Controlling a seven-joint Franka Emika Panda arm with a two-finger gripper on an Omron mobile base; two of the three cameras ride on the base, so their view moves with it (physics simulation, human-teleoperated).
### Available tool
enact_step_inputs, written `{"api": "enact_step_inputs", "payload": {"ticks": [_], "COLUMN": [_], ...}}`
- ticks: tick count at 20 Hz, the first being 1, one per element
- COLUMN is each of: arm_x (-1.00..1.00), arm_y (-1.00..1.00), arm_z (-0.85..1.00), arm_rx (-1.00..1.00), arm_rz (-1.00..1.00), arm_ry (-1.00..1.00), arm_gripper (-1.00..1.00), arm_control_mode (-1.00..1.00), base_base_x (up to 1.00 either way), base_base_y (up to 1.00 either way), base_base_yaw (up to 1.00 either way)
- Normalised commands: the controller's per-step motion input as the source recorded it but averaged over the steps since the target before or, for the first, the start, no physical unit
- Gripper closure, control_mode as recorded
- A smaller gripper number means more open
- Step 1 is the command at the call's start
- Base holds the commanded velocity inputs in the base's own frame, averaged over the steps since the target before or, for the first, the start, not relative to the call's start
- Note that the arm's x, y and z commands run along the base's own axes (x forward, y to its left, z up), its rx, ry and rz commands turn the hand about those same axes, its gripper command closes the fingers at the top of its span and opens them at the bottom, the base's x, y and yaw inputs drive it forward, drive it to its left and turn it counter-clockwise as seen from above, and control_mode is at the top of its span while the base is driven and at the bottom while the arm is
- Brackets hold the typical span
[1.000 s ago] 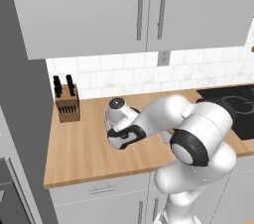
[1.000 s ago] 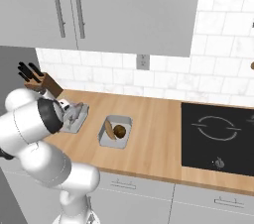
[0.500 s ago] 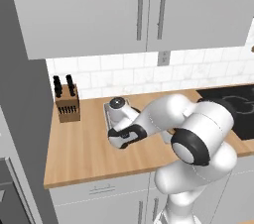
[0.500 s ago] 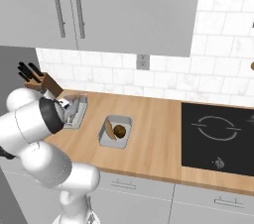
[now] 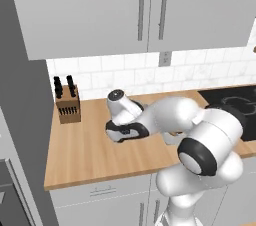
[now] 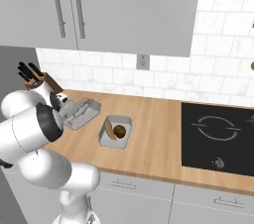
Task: Take the meat container that has the fish and place it on the second highest rack of the freezer. Then take the vegetable container that has the mushroom and sweet potato and place it on the highest rack of the freezer.
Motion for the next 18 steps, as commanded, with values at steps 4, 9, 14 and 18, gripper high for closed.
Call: {"api": "enact_step_inputs", "payload": {"ticks": [4,9,14,18], "arm_x": [0.00,-0.10,-0.42,-0.36], "arm_y": [-0.27,-0.44,-0.45,-0.46], "arm_z": [0.81,0.42,0.04,0.50], "arm_rx": [0.00,0.00,0.04,0.07], "arm_rz": [0.00,0.10,0.15,0.14], "arm_ry": [0.15,0.00,-0.17,-0.17], "arm_gripper": [1.00,1.00,1.00,1.00], "arm_control_mode": [-1.00,-1.00,-1.00,-1.00], "base_base_x": [0.00,0.00,0.00,0.00], "base_base_y": [0.00,0.00,0.00,0.00], "base_base_yaw": [0.00,0.00,0.00,0.00]}}
